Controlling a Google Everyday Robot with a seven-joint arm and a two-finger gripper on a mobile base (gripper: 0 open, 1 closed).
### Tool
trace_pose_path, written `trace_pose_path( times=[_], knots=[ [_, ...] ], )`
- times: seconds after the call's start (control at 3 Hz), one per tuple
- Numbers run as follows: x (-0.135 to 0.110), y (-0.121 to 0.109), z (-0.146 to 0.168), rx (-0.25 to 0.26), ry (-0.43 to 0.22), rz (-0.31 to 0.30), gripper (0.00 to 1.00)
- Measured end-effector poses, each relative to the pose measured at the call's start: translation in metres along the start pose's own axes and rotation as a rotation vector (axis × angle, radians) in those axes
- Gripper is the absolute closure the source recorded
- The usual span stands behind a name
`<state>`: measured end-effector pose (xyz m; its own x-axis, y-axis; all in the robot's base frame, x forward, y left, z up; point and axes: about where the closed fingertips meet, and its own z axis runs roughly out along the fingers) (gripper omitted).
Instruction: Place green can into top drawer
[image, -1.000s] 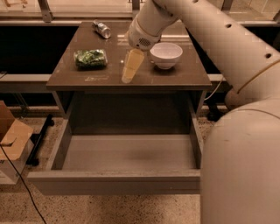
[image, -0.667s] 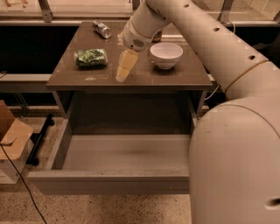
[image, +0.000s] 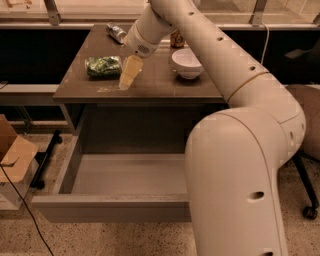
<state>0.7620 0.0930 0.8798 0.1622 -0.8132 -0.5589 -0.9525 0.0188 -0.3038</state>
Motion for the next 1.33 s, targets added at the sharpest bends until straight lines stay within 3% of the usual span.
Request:
trace_pose_path(
  times=[1.0,1.33],
  knots=[
    [-0.019,-0.015,0.051,-0.053,-0.029,-0.002,0.00],
    [-0.019,-0.011,0.064,-0.085,-0.019,-0.004,0.14]
  ],
)
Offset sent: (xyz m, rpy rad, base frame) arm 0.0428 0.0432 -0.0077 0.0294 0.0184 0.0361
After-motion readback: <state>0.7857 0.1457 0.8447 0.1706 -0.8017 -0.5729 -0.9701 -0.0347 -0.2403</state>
